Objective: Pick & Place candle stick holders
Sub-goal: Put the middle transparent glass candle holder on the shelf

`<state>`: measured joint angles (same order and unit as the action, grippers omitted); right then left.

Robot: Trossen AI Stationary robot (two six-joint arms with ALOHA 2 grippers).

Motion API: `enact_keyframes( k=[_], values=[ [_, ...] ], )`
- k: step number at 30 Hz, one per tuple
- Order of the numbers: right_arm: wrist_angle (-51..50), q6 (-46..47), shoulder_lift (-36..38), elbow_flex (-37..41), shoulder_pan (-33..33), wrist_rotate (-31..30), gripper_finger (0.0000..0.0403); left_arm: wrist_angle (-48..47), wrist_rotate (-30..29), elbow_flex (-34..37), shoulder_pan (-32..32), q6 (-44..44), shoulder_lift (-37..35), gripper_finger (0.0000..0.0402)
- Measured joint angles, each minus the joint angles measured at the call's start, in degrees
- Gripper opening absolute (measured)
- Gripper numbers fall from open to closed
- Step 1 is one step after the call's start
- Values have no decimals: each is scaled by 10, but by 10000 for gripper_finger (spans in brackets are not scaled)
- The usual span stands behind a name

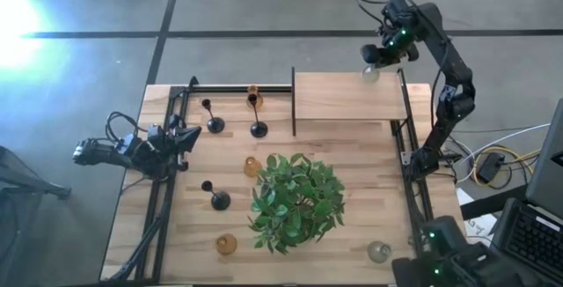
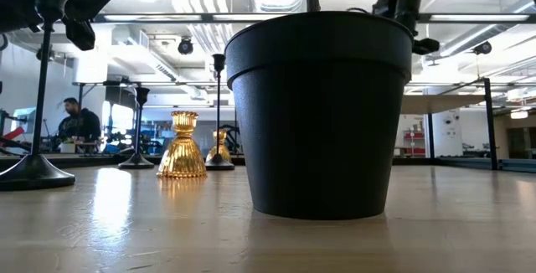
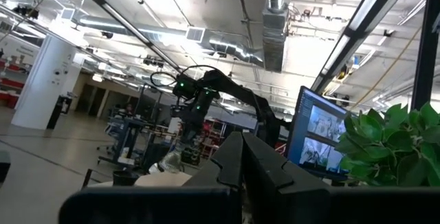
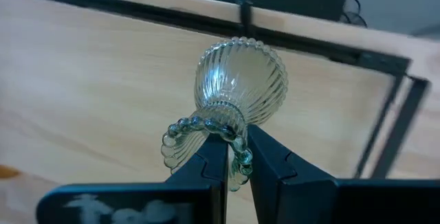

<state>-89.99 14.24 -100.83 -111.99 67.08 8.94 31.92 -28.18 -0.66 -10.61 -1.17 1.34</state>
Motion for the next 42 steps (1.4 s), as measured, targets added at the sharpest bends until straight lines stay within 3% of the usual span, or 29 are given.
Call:
enact_keyframes(
  k=[4,15,24,35,42],
  values=[
    [-1,14,22,30,13,-33,25,0,-3,0,0,2,0,12],
    [0,9,21,39,12,-49,25,0,-18,0,0,1,0,12],
    [0,-24,21,68,12,11,25,0,-18,0,0,2,0,12],
    [1,-22,21,73,12,11,25,0,-17,0,0,-1,0,12],
    [-1,-15,20,73,12,1,74,0,-17,0,0,-2,0,12]
  ],
)
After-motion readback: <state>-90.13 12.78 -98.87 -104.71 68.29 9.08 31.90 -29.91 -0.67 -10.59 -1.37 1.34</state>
